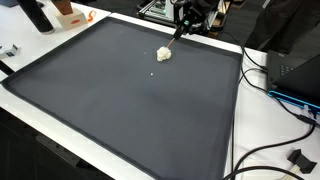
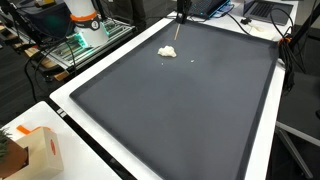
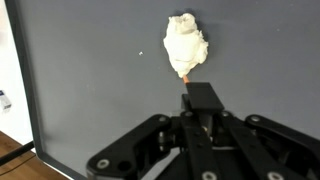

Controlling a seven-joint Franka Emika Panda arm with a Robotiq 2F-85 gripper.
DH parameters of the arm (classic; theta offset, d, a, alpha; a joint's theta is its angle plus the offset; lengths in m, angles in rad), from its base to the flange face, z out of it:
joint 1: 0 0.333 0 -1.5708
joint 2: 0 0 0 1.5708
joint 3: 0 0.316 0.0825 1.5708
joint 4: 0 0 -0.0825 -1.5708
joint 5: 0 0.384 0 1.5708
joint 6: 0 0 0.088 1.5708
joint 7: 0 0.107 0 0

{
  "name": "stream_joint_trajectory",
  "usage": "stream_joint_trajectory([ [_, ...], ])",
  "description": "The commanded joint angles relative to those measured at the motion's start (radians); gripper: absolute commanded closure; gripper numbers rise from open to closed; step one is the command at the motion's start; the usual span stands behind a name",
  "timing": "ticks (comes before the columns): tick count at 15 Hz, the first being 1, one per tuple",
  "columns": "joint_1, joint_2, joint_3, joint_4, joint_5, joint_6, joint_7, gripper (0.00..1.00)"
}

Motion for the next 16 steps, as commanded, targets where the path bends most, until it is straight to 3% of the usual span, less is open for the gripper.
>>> stream_joint_trajectory([
  [1, 0.04, 0.051, 0.002, 0.034, -0.119, -0.078, -0.052, 0.97],
  [10, 0.107, 0.142, 0.012, 0.068, -0.303, -0.223, -0.076, 0.97],
  [16, 0.128, 0.181, 0.018, 0.087, -0.314, -0.251, -0.022, 0.97],
])
